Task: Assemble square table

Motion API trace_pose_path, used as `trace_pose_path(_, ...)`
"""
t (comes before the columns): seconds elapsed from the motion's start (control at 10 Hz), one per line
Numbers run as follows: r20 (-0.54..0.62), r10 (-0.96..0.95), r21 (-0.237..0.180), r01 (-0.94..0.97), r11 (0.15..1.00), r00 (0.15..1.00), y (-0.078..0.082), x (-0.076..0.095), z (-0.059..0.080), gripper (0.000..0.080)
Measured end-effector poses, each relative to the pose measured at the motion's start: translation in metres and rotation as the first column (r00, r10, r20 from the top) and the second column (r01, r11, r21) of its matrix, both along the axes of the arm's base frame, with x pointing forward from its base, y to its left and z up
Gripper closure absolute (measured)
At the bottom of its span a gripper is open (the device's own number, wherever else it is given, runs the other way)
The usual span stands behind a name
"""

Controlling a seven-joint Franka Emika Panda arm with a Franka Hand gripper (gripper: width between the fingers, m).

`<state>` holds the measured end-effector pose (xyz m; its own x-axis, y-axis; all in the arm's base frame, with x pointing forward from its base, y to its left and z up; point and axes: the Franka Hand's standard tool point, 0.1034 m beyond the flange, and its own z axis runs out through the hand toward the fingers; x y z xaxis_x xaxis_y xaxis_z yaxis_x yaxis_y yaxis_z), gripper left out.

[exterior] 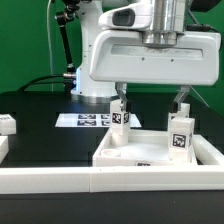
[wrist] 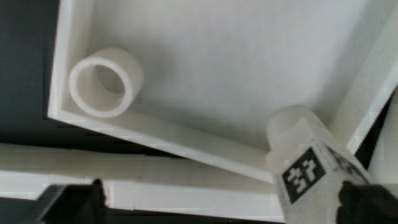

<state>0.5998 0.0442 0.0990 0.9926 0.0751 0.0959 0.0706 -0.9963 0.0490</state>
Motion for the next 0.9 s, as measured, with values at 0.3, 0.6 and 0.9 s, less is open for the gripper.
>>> trace_pose_path(0.3,0.000,0.008,-0.002,-0.008,1.000,1.000,-0.002,0.000,0.000,0.0151)
trace_pose_path(0.6,-0.041,0.272,-0.014,-0.272,0.962,0.962,-0.037,-0.007,0.004,0.0151)
trace_pose_path(0.9,-0.051,0.308,-0.011,-0.309,0.951,0.950,-0.052,-0.009,0.006,0.0151)
